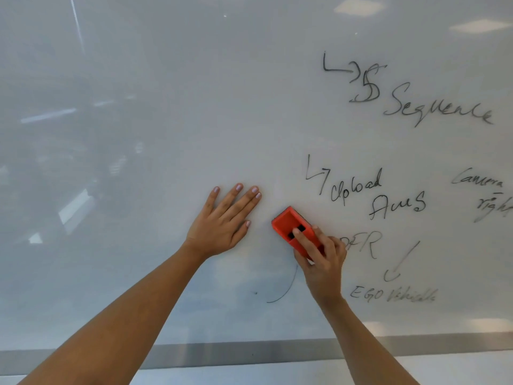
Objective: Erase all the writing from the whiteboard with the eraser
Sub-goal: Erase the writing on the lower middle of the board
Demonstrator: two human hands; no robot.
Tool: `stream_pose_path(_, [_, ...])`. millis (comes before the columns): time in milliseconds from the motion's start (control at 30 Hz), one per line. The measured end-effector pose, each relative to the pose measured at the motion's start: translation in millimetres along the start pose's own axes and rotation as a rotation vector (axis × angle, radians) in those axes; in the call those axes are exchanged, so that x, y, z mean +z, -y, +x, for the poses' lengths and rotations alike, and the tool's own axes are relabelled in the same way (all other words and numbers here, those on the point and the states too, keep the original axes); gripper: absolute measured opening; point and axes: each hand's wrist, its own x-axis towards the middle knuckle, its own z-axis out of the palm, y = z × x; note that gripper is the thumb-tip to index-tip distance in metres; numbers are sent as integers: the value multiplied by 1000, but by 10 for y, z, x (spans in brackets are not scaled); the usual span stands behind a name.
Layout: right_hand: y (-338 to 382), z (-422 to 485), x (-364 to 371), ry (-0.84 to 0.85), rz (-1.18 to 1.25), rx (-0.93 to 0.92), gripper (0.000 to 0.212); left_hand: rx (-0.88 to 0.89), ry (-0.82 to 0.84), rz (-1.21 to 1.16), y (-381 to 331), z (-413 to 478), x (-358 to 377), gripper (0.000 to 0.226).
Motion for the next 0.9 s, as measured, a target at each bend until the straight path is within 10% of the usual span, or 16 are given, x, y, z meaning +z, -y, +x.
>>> stream_pose_path(267, [-25,-840,108,215,-89,-280,63,2,-8,2,-3,-4,2,60])
stream_pose_path(467, [184,-595,105,99,83,216,45,0,6,7,-8,-5,0,61])
stream_pose_path(667, [473,-892,216,186,135,205,39,2,12,5,0,-9,-3,62])
stream_pose_path(900, [724,-743,183,-125,449,750,64,-1,18,0,-8,-15,0,62])
